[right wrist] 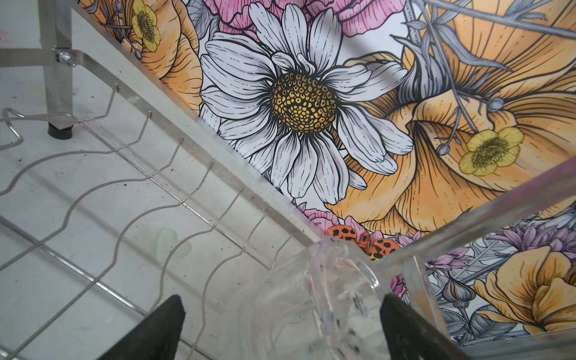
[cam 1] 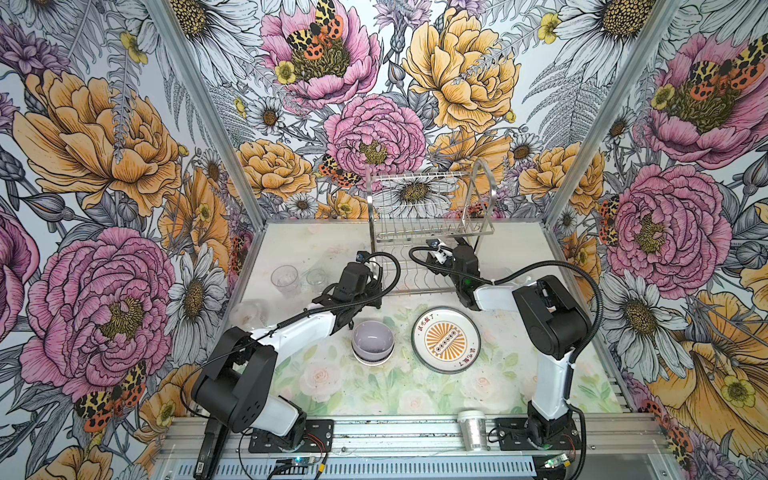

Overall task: Unload the mixed dishes from the dish rack
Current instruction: 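Close the right gripper on the clear cup while the left waits by the rack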

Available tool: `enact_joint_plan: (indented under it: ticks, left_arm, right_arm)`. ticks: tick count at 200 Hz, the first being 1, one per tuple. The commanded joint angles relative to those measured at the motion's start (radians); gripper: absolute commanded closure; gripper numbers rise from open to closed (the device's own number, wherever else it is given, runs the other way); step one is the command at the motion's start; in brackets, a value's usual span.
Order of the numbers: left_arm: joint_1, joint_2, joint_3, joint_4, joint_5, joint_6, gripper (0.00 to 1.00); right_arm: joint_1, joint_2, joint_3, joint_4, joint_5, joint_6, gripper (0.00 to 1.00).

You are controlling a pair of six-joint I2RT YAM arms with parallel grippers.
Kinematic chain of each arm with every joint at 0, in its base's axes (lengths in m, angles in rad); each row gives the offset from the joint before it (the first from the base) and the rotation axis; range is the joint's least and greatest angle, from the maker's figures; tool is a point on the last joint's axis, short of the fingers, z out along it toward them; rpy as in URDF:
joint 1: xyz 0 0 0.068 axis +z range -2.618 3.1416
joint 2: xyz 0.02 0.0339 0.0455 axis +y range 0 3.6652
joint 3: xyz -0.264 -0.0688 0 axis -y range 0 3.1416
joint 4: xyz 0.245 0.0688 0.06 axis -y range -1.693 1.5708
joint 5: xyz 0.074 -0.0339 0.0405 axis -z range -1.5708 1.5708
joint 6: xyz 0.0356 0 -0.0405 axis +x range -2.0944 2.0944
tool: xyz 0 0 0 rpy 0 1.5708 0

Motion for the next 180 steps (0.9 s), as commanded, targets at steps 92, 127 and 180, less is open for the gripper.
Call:
enact_joint_plan:
  ticks: [92, 127, 180]
  left_arm:
    - [-0.008, 0.015, 0.022, -0.007, 0.013, -0.003, 0.67]
    - [-0.013, 0.030, 0.031, -0.005, 0.019, -0.004, 0.67]
    - [-0.018, 0.039, 0.046, -0.015, 0.019, -0.001, 0.67]
  right_arm:
    - [-0.010, 0.066, 0.149, -0.249, -0.056, -0.060, 0.01]
    - [-0.012, 0.029, 0.115, -0.261, -0.172, -0.072, 0.03]
    - [-0.020, -0.009, 0.108, -0.265, -0.306, -0.002, 0.04]
